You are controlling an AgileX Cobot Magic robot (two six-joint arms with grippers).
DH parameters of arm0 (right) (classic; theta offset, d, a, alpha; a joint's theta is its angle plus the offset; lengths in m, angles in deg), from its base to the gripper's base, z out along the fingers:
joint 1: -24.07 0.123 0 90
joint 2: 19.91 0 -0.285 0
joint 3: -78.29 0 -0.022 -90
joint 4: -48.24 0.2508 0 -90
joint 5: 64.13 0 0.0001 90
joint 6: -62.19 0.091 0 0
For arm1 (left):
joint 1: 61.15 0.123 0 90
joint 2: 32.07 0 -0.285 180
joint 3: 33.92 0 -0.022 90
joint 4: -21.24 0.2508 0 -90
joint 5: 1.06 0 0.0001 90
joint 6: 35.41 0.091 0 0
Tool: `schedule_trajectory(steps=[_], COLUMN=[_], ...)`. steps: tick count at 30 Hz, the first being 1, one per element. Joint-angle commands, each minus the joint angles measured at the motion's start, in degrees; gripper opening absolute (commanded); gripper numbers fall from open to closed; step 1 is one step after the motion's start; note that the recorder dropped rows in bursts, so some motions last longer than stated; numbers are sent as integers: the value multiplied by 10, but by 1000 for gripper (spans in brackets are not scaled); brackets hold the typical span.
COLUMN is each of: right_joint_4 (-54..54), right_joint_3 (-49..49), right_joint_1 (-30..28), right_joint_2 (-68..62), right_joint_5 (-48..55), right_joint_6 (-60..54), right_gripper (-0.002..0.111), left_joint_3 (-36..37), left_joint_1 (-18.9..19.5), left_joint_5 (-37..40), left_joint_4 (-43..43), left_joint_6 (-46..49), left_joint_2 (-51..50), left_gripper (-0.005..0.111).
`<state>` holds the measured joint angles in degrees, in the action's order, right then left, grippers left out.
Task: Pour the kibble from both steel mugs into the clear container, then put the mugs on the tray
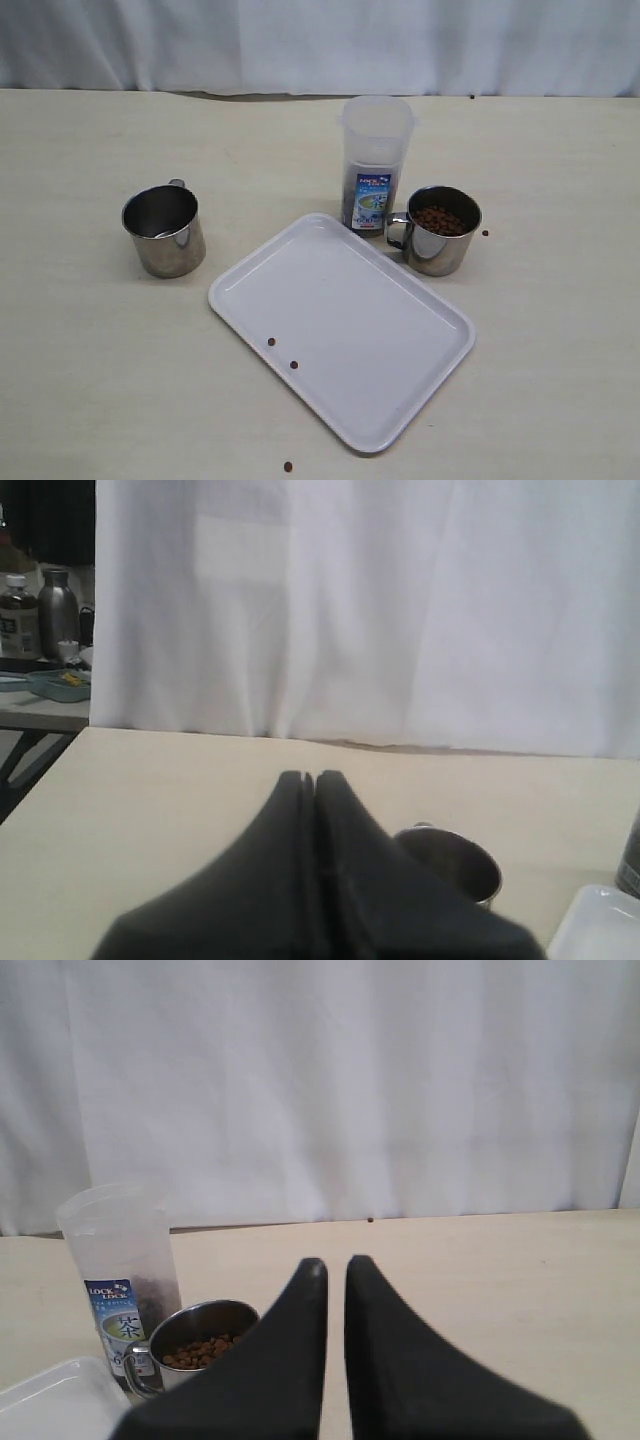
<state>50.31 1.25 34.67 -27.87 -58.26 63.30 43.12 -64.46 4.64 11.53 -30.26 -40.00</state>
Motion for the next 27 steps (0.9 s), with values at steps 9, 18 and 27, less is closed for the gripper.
schedule_trajectory(steps=[9,18,27], right_joint_4=[1,1,1], right_joint_3=[-2,-2,-2], right_joint_1=[2,2,2], right_joint_2=[2,2,2], right_joint_5=[0,0,0], right_joint_6=[-5,-5,-5], right_gripper=[5,5,5], left_joint_3=[2,2,2], left_joint_1=[-4,-4,-4], left_joint_5=[2,0,0], left_joint_4=[5,6,6], left_joint_6=[21,21,21], left_joint_2=[1,1,1], left_gripper=[0,0,0])
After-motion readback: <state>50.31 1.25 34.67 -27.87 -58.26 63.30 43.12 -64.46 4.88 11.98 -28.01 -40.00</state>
